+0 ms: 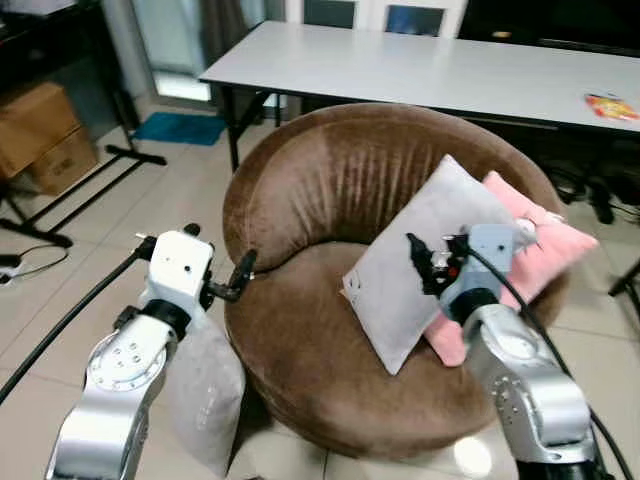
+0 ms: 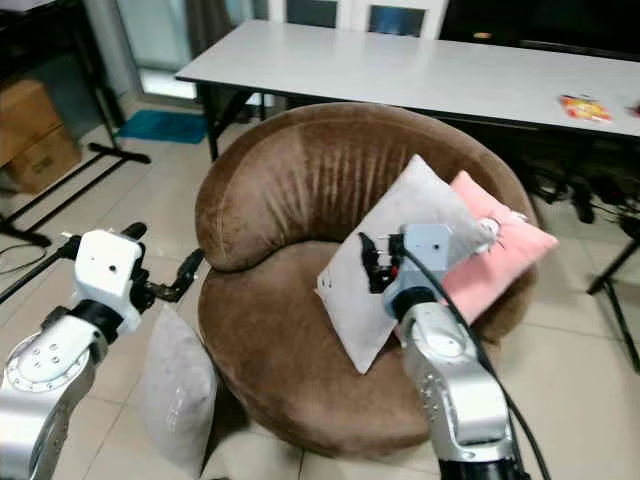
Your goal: Move the pillow to the sofa from floor
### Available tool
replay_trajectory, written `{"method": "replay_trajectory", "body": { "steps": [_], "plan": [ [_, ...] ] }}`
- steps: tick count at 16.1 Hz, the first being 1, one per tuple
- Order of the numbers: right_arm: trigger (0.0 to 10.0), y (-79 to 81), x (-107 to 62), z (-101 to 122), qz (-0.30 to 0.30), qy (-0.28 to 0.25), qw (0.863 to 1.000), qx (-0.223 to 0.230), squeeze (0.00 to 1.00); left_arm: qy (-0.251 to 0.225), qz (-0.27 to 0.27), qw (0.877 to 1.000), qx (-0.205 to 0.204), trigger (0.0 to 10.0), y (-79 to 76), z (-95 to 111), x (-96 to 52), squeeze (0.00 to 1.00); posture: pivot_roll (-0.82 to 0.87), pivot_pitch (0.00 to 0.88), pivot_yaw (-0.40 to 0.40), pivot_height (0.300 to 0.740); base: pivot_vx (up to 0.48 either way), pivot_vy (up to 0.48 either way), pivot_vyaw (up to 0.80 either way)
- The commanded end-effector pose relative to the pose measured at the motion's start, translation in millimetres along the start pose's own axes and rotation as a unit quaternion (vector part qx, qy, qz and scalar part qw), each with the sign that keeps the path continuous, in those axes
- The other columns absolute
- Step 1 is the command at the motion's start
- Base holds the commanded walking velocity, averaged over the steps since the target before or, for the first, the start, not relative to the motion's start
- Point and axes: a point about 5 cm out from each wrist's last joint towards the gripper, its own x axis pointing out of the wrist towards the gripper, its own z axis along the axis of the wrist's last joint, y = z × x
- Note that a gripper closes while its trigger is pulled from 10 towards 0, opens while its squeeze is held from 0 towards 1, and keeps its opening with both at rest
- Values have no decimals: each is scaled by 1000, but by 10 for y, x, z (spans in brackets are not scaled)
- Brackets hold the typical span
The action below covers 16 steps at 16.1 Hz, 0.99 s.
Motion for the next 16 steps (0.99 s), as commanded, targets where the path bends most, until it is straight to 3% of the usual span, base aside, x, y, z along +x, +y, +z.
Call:
{"method": "replay_trajectory", "body": {
  "steps": [1, 12, 16],
  "plan": [
    [10000, 12, -4, -3, 0, 3, 1000, 0, 0, 4, 3, 1000, 2, 10000, 19, -19, 9, 0, -128, 0, 10, 740, 0, 352, 0],
    [10000, 41, 1, -19, 10, 7, 1000, -4, 0, -7, 13, 1000, 3, 10000, 37, -14, 6, 0, -130, 0, 13, 740, 0, 307, 0],
    [10000, 61, 12, -45, 21, 15, 1000, -6, 0, -1, 33, 999, 5, 10000, 106, -33, 6, 0, -125, 0, 9, 740, 0, 0, 800]
  ]
}}
